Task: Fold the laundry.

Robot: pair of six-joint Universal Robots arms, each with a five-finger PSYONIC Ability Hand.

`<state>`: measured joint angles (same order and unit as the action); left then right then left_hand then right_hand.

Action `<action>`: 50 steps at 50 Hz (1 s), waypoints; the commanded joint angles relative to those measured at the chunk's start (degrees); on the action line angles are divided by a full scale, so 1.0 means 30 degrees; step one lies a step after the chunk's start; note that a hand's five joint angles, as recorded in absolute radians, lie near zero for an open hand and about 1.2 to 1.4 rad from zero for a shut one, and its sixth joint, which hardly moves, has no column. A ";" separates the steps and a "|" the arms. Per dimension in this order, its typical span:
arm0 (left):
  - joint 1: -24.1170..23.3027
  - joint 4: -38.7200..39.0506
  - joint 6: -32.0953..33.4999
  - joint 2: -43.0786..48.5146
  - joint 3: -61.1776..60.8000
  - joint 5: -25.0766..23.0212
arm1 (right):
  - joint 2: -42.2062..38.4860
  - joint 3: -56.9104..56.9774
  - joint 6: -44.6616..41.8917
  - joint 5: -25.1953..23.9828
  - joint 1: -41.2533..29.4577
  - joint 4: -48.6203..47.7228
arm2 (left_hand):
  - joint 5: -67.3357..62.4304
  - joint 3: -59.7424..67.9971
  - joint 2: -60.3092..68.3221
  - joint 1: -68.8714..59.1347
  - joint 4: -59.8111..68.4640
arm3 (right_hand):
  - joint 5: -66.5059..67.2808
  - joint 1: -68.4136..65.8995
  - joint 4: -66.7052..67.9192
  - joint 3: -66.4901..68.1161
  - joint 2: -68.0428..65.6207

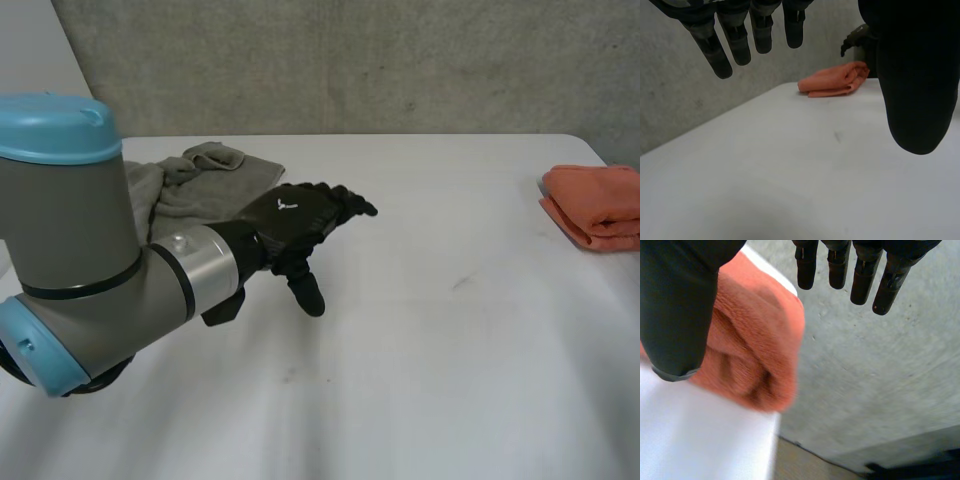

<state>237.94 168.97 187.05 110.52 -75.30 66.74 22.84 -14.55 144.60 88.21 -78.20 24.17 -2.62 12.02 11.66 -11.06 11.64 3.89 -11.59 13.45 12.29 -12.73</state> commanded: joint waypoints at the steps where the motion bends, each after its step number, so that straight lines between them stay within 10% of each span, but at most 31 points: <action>1: 0.0051 0.0832 -0.0445 -0.1009 0.0023 0.0690 | 0.2579 -0.1505 -0.8351 0.2378 -0.0037 -0.0467 | 0.0130 0.0071 0.0193 -0.0390 0.0199 | -0.1297 0.0530 -0.1151 -0.0762 0.0909; 10: 0.1397 0.4228 -0.0624 -0.1713 -0.0123 0.2009 | 0.6093 -0.3406 -0.8069 0.4084 -0.3312 -0.5154 | 0.0185 0.0015 0.0137 -0.0334 0.0143 | -0.1297 0.0530 -0.1151 -0.0762 0.0909; 19: 0.5467 0.7485 0.0195 0.0391 0.0899 0.2128 | 1.0601 -1.2213 -0.1102 -0.2527 -0.8234 -0.6855 | 0.0074 0.0127 0.0249 -0.0446 0.0255 | -0.1297 0.0530 -0.1151 -0.0762 0.0909; 27: 0.8164 0.5730 0.5319 0.6044 0.3887 0.1894 | 1.1927 -1.8546 0.0227 -0.5000 -1.1547 -0.7148 | 0.0130 0.0071 0.0193 -0.0390 0.0199 | -0.1297 0.0530 -0.1151 -0.0762 0.0909; 33: 0.9601 0.5230 0.8809 0.9358 0.5997 0.2039 | 1.2395 -2.1630 0.0226 -0.5205 -1.1932 -0.7207 | 0.0130 0.0071 0.0193 -0.0390 0.0199 | -0.1297 0.0530 -0.1151 -0.0762 0.0909; 50: 1.0510 0.4966 0.9279 1.2494 0.9133 0.2127 | 1.4622 -2.6903 0.0256 -0.5761 -1.1727 -0.9491 | -0.4294 0.4495 0.4617 -0.4814 0.4623 | -0.1297 0.0530 -0.1151 -0.0762 0.0909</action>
<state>269.63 183.90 214.64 145.77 -50.60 72.41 64.79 -91.30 145.24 71.39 -113.43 -1.78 -4.28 14.23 14.30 -13.94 14.26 3.89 -11.59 13.45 12.28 -12.73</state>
